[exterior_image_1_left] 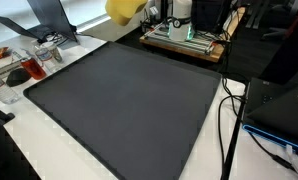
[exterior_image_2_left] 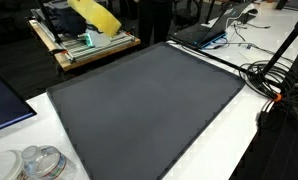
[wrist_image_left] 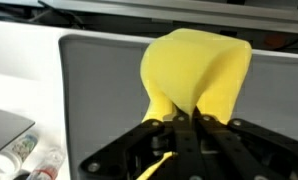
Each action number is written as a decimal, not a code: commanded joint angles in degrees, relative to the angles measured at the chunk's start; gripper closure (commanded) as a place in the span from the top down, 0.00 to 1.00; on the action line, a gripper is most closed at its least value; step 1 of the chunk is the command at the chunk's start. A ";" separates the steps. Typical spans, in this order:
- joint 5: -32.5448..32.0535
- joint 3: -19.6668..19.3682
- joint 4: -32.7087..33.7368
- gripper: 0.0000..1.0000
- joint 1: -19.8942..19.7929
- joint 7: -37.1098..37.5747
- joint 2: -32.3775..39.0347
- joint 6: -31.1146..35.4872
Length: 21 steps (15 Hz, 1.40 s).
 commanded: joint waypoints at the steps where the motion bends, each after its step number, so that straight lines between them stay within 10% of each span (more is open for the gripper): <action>1: -0.47 -0.49 0.18 0.05 1.56 0.71 -0.51 0.01; 8: -1.37 -0.06 0.68 0.01 1.64 0.64 0.77 0.08; 21: -2.53 10.31 31.17 0.01 12.90 -3.67 19.24 7.95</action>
